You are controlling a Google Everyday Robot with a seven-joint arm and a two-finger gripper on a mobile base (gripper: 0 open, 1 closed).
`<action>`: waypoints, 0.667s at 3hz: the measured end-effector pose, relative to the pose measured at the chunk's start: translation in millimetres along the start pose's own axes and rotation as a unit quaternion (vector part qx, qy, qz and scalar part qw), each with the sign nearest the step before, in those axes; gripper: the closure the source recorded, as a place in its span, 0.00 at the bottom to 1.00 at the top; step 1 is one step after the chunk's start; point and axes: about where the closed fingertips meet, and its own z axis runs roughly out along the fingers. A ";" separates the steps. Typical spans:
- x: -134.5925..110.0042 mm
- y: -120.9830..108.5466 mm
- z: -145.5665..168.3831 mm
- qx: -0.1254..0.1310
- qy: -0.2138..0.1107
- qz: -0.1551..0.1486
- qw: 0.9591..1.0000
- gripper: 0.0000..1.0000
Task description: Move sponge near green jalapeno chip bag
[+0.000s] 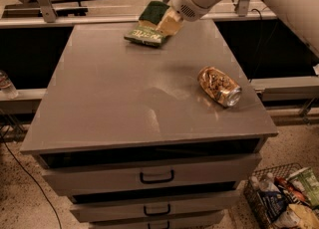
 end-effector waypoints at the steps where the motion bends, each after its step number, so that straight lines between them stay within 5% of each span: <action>1: 7.2 -13.9 0.8 0.021 0.007 -0.001 1.000 1.00; 2: 28.8 -48.0 3.8 0.054 0.019 -0.005 0.998 1.00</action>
Offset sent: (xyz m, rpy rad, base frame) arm 0.0844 -0.0944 0.0161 -0.0701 -0.1612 -0.1504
